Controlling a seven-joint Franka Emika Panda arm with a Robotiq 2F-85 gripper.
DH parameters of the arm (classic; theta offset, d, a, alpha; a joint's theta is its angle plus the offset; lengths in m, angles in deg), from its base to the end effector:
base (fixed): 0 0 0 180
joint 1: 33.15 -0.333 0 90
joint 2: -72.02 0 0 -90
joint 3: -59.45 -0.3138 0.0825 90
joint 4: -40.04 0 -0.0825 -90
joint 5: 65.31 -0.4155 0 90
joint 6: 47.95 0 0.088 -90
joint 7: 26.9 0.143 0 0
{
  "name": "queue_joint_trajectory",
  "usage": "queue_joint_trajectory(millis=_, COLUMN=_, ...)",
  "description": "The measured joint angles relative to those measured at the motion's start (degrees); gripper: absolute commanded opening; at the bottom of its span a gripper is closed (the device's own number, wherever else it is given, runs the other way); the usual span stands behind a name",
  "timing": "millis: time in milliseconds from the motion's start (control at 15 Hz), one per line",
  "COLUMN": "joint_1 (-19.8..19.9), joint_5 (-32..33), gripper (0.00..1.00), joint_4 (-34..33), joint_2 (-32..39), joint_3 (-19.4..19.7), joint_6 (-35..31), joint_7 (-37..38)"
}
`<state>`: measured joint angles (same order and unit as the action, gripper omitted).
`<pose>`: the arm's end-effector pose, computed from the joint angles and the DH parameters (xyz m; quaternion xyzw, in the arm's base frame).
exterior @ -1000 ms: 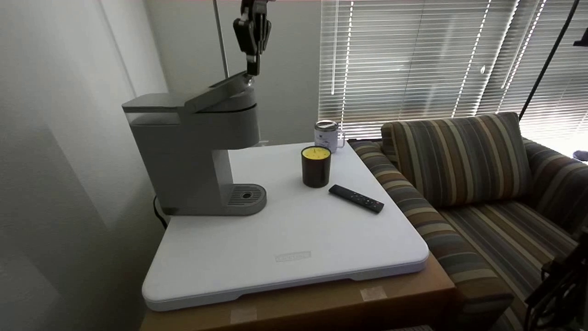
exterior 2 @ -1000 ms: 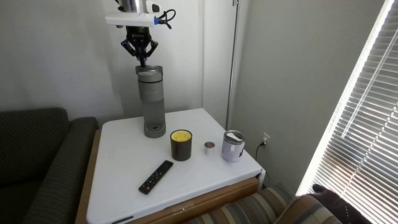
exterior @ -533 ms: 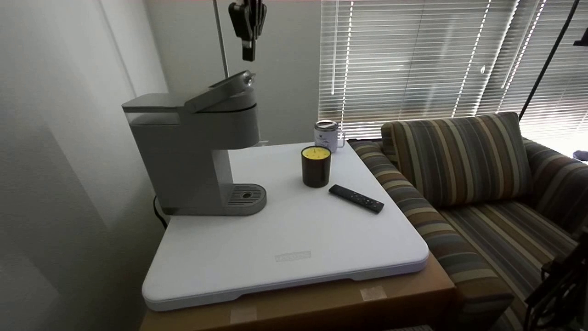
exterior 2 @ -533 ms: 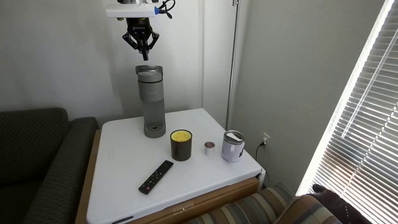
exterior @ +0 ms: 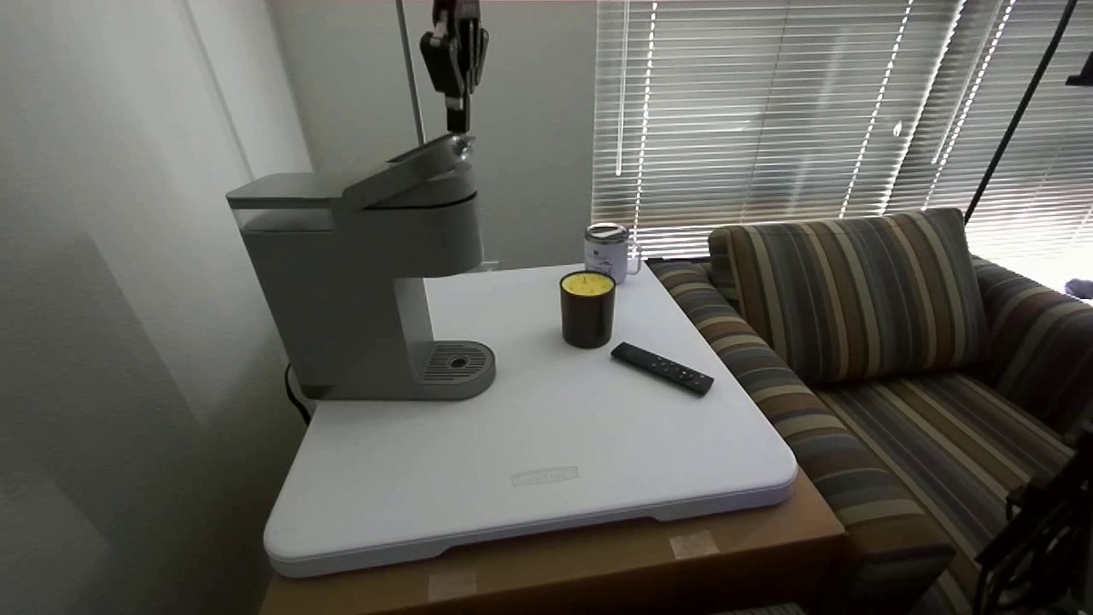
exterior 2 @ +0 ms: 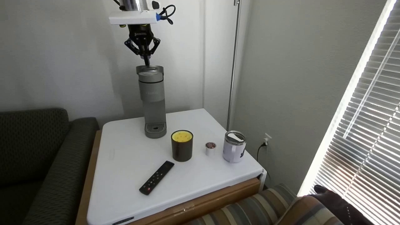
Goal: Close the lid of the object
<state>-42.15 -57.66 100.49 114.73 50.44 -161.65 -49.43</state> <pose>0.7841 0.2019 0.3731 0.9353 0.3404 0.0949 0.0162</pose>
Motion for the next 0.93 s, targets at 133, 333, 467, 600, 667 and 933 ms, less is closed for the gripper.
queue_joint_trajectory(millis=133, joint_1=-0.33, joint_5=0.50, gripper=0.00, joint_4=-1.25, joint_2=0.89, joint_3=0.09, joint_6=0.39, joint_7=0.00)
queue_joint_trajectory(millis=333, joint_1=-0.44, joint_5=1.11, gripper=0.00, joint_4=-2.58, joint_2=1.53, joint_3=0.10, joint_6=1.59, joint_7=0.00)
queue_joint_trajectory(millis=467, joint_1=-0.46, joint_5=1.25, gripper=0.00, joint_4=-2.68, joint_2=1.65, joint_3=0.16, joint_6=1.76, joint_7=0.03)
queue_joint_trajectory(millis=600, joint_1=-0.52, joint_5=1.59, gripper=0.00, joint_4=-2.64, joint_2=1.82, joint_3=0.33, joint_6=1.92, joint_7=0.24)
queue_joint_trajectory(millis=667, joint_1=-0.55, joint_5=1.73, gripper=0.00, joint_4=-2.56, joint_2=1.92, joint_3=0.43, joint_6=1.99, joint_7=0.47)
queue_joint_trajectory(millis=933, joint_1=-0.55, joint_5=1.79, gripper=0.00, joint_4=-2.01, joint_2=1.98, joint_3=0.55, joint_6=2.04, joint_7=1.29)
